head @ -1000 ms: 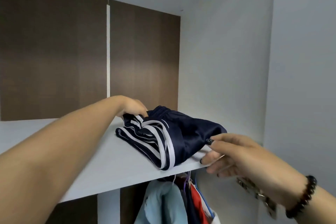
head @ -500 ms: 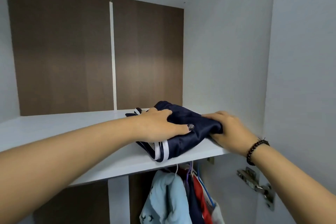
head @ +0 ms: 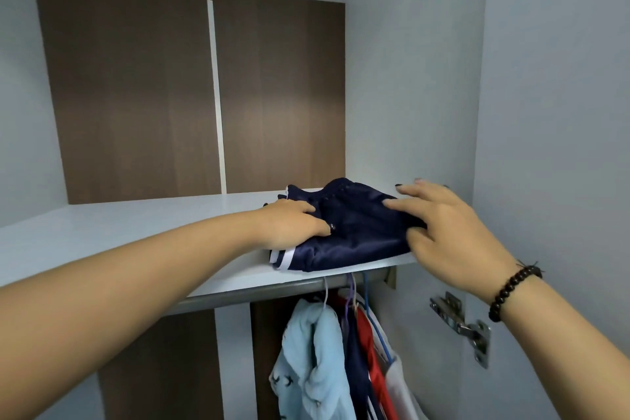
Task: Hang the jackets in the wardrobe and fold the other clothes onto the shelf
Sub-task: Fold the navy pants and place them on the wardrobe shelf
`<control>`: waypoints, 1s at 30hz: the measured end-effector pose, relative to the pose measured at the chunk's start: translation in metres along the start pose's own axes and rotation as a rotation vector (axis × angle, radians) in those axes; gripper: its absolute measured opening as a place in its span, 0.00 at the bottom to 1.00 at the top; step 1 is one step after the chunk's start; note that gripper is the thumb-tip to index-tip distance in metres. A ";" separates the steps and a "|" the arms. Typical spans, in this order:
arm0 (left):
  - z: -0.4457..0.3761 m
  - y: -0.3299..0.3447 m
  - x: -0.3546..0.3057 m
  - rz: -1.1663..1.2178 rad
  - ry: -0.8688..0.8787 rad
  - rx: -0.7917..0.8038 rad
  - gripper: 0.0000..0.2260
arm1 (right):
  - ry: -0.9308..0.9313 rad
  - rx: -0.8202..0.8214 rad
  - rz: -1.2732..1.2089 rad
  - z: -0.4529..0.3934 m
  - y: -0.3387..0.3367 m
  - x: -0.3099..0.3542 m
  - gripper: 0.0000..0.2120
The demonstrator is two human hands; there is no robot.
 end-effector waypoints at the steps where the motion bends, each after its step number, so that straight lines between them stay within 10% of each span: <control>1: -0.003 0.002 -0.003 0.020 0.007 -0.008 0.18 | 0.008 0.031 -0.051 0.000 0.006 0.004 0.22; 14: -0.058 0.018 -0.007 0.089 0.034 -0.074 0.11 | 0.197 0.240 0.119 -0.015 0.065 -0.041 0.22; 19: -0.049 0.026 0.004 0.343 0.040 -0.147 0.26 | 0.169 0.156 0.124 -0.010 0.063 -0.041 0.21; 30: 0.062 0.043 -0.008 -0.500 0.002 -0.391 0.31 | 0.115 -0.065 -0.157 0.039 0.046 -0.031 0.21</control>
Point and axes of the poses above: each hand's wrist, its own z-axis away from the middle knuckle, its own y-axis out of the palm, x = y × z, the point moved 6 cm from there along -z, towards the middle knuckle, and after that the axes turned 6 degrees about -z, right-handed, at the moved point
